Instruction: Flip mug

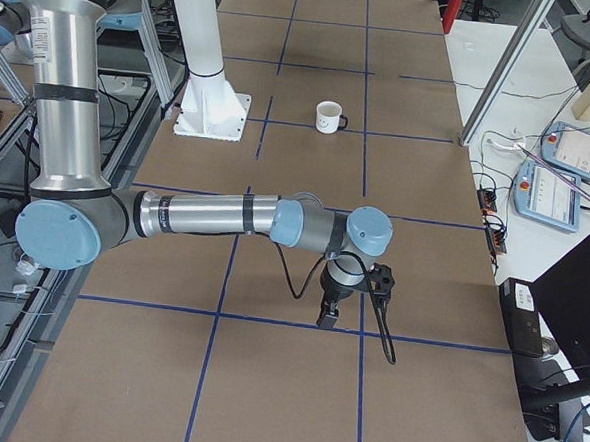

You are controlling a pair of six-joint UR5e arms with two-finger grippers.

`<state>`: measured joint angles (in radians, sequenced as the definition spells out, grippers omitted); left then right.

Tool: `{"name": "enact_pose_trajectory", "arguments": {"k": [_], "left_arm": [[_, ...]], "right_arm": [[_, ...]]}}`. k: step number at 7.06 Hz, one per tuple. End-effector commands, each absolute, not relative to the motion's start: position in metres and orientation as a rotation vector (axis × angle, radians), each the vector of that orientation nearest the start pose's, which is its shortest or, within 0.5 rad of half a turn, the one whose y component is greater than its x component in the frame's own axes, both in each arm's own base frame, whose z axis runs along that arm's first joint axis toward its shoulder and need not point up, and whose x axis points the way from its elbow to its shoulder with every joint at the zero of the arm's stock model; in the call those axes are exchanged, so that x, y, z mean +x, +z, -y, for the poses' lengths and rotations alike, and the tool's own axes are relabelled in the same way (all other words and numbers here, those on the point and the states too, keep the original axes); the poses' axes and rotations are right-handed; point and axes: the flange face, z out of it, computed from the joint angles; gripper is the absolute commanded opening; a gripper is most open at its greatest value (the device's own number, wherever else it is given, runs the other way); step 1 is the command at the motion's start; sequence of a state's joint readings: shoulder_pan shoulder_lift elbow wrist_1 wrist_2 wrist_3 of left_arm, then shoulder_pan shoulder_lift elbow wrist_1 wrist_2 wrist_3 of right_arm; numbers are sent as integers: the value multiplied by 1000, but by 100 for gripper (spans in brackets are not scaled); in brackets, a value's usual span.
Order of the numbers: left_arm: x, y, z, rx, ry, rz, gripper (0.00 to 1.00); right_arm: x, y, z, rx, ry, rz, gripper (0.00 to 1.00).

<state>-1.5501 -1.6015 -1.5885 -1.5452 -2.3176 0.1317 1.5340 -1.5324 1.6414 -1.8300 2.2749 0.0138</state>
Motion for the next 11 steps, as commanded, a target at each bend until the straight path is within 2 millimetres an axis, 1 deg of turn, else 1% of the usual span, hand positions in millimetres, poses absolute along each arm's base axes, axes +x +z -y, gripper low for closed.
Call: {"name": "enact_pose_trajectory", "arguments": {"k": [1,4,5,7,11], "left_arm": [[-55,640,507,62,154,-746,100],[-56,637,506,67,156,-745,100],[-58,632,506,78,156,-744,100],[-72,633,504,77,128,-744,100],[-73,632,504,78,125,-744,100]], "right_arm": [[51,635,496,-162,31,699,100],[51,635,496,-162,31,699,100],[51,635,496,-161,29,699,100],[51,635,496,-162,31,699,100],[51,635,496,-162,31,699,100]]}}
